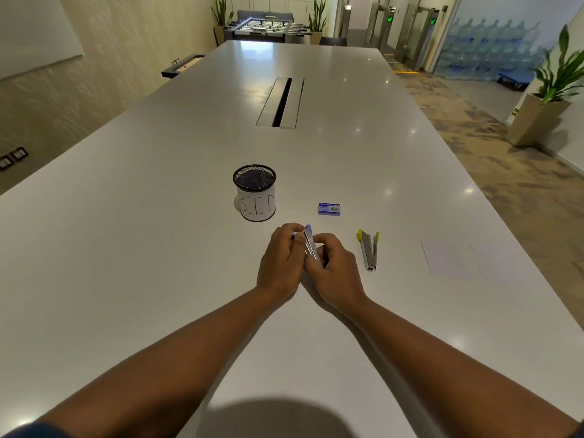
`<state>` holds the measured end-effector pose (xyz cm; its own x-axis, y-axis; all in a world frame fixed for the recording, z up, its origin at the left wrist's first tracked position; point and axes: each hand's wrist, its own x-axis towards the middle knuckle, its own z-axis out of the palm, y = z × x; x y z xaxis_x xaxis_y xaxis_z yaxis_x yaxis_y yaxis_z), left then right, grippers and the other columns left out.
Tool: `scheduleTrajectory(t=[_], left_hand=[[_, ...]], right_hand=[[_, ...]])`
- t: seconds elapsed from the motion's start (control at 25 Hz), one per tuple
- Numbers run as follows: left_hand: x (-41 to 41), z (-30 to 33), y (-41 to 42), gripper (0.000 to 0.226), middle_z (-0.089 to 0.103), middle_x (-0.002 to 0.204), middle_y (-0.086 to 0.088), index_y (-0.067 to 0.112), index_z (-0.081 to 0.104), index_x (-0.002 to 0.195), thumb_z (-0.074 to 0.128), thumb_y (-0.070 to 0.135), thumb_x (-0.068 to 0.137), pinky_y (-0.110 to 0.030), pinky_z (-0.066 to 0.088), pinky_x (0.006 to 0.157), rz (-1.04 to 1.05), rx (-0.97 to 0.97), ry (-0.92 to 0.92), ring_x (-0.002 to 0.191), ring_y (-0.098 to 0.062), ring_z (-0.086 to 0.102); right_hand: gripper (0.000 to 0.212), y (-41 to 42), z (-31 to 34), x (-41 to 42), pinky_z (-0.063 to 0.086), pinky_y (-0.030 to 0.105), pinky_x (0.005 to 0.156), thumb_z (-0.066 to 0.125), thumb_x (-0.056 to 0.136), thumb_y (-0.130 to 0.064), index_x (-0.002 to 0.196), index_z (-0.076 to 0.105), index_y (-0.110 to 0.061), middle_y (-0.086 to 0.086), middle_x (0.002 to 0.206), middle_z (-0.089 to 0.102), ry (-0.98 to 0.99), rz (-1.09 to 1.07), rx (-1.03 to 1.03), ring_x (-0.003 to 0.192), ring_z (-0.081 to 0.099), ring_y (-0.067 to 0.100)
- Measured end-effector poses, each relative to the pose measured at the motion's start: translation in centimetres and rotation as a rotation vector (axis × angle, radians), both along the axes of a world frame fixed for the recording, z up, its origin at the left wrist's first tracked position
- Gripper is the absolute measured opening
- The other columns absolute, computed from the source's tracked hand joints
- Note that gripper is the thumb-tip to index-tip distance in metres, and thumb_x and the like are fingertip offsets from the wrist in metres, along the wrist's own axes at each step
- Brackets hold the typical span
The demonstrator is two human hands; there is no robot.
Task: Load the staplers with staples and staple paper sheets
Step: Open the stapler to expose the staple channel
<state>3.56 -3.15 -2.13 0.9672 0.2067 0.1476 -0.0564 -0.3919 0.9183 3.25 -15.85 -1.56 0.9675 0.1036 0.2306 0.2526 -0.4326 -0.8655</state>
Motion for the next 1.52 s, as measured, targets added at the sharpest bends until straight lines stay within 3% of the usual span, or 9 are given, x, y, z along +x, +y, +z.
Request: scheduleTrajectory(t=[0.16, 0.4, 0.52, 0.6, 0.92, 1.08, 1.16, 1.28, 1.52], left_hand=[[-0.5, -0.2, 0.0, 0.034, 0.066, 0.115, 0.006, 0.025, 0.06, 0.122, 0.037, 0.038, 0.101, -0.033, 0.055, 0.093, -0.148, -0.05, -0.031, 0.108, -0.01, 0.063], [-0.4, 0.1, -0.2, 0.045, 0.062, 0.072, 0.0, 0.022, 0.055, 0.085, 0.031, 0.058, 0.096, -0.056, 0.052, 0.069, -0.099, 0.044, -0.018, 0.067, -0.023, 0.057], [-0.6, 0.2, -0.4, 0.04, 0.058, 0.069, 0.002, 0.019, 0.054, 0.085, 0.035, 0.05, 0.1, -0.054, 0.051, 0.067, -0.083, 0.047, -0.028, 0.064, -0.016, 0.052], [-0.6, 0.3, -0.6, 0.034, 0.058, 0.071, 0.002, 0.017, 0.052, 0.088, 0.035, 0.041, 0.105, -0.053, 0.054, 0.068, -0.042, 0.066, -0.02, 0.067, -0.023, 0.059], [0.3, 0.5, -0.5, 0.034, 0.057, 0.076, 0.001, 0.01, 0.053, 0.096, 0.035, 0.037, 0.109, -0.04, 0.052, 0.068, 0.135, -0.153, 0.008, 0.069, -0.014, 0.054], [1.0, 0.6, -0.1, 0.026, 0.061, 0.078, 0.006, 0.021, 0.053, 0.097, 0.036, 0.036, 0.108, -0.046, 0.059, 0.074, 0.319, -0.202, -0.031, 0.073, -0.019, 0.062], [1.3, 0.4, 0.0, 0.022, 0.064, 0.083, 0.009, 0.029, 0.056, 0.096, 0.038, 0.036, 0.106, -0.049, 0.059, 0.079, 0.333, -0.183, -0.014, 0.08, -0.021, 0.066], [1.5, 0.5, 0.5, 0.024, 0.068, 0.09, 0.01, 0.039, 0.063, 0.091, 0.042, 0.033, 0.101, -0.053, 0.06, 0.082, 0.313, -0.19, 0.042, 0.086, -0.023, 0.069], [1.9, 0.4, 0.8, 0.021, 0.073, 0.085, 0.005, 0.03, 0.071, 0.092, 0.054, 0.018, 0.092, -0.051, 0.062, 0.077, 0.315, -0.195, 0.152, 0.08, -0.024, 0.071]], right_hand=[[0.034, 0.0, -0.4, 0.3, 0.048, 0.017, 0.066, 0.051, 0.104, -0.035, 0.132, 0.057, -0.018, -0.011, 0.078, 0.065, 0.016, 0.013, 0.033, 0.069, 0.061, 0.001], [0.029, 0.0, -0.3, 0.5, 0.048, 0.043, 0.06, 0.042, 0.104, -0.045, 0.103, 0.051, -0.017, -0.005, 0.067, 0.053, 0.008, -0.006, 0.046, 0.057, 0.047, 0.007], [0.025, 0.0, -0.4, 0.3, 0.041, 0.035, 0.053, 0.04, 0.105, -0.041, 0.098, 0.047, -0.018, -0.009, 0.062, 0.049, -0.026, -0.019, 0.035, 0.052, 0.044, 0.006], [0.023, 0.0, -0.3, 0.2, 0.04, 0.031, 0.052, 0.039, 0.106, -0.038, 0.097, 0.045, -0.017, -0.006, 0.063, 0.047, -0.033, -0.076, 0.103, 0.052, 0.044, 0.007], [0.016, -0.1, 0.7, -0.4, 0.046, 0.044, 0.053, 0.046, 0.106, -0.028, 0.092, 0.041, -0.02, -0.003, 0.063, 0.046, -0.049, -0.137, 0.265, 0.056, 0.048, 0.017], [0.016, -0.4, 1.1, -0.7, 0.046, 0.023, 0.061, 0.058, 0.101, -0.017, 0.094, 0.045, -0.01, -0.012, 0.07, 0.048, -0.04, -0.196, 0.282, 0.059, 0.049, 0.0], [0.021, -1.0, 1.2, -1.2, 0.042, 0.014, 0.06, 0.066, 0.095, -0.012, 0.089, 0.046, -0.011, -0.011, 0.07, 0.048, -0.014, -0.2, 0.251, 0.059, 0.048, -0.001], [0.027, -2.0, 0.8, -2.2, 0.039, 0.016, 0.056, 0.073, 0.088, -0.014, 0.08, 0.047, -0.011, -0.008, 0.066, 0.047, 0.017, -0.174, 0.135, 0.056, 0.045, 0.003], [0.022, -2.8, 0.6, -3.2, 0.035, 0.023, 0.052, 0.073, 0.08, -0.021, 0.074, 0.054, -0.01, 0.005, 0.063, 0.06, 0.051, -0.172, -0.132, 0.053, 0.042, 0.009]])
